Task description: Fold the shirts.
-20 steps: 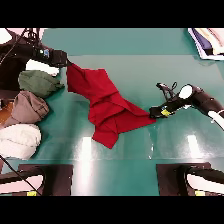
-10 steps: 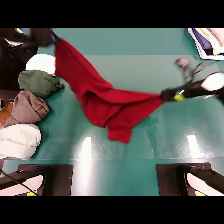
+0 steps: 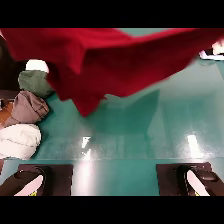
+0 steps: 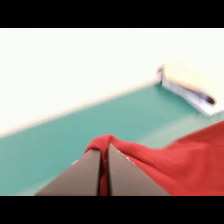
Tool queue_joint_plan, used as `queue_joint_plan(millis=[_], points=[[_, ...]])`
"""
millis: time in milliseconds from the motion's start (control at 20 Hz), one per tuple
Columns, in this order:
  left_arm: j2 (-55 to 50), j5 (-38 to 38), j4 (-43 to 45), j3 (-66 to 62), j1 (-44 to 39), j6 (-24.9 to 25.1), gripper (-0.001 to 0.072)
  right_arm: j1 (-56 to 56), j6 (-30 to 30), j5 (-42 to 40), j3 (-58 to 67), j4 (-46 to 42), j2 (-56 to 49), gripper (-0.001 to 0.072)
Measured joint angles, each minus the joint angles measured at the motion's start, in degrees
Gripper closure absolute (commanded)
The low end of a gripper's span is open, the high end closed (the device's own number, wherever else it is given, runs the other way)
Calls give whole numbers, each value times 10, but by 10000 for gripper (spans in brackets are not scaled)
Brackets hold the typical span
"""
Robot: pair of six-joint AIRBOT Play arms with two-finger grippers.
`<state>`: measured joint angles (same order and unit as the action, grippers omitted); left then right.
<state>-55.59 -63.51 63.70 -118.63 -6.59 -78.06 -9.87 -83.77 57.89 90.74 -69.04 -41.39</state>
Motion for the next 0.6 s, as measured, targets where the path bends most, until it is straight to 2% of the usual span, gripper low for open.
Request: queue_joint_plan(millis=[350, 600], points=[[102, 42, -10, -5, 0, 0, 682, -109, 0, 79, 142, 0, 31, 700], [127, 47, -5, 11, 0, -1, 683, -160, -12, 184, 250, 1, -35, 700]])
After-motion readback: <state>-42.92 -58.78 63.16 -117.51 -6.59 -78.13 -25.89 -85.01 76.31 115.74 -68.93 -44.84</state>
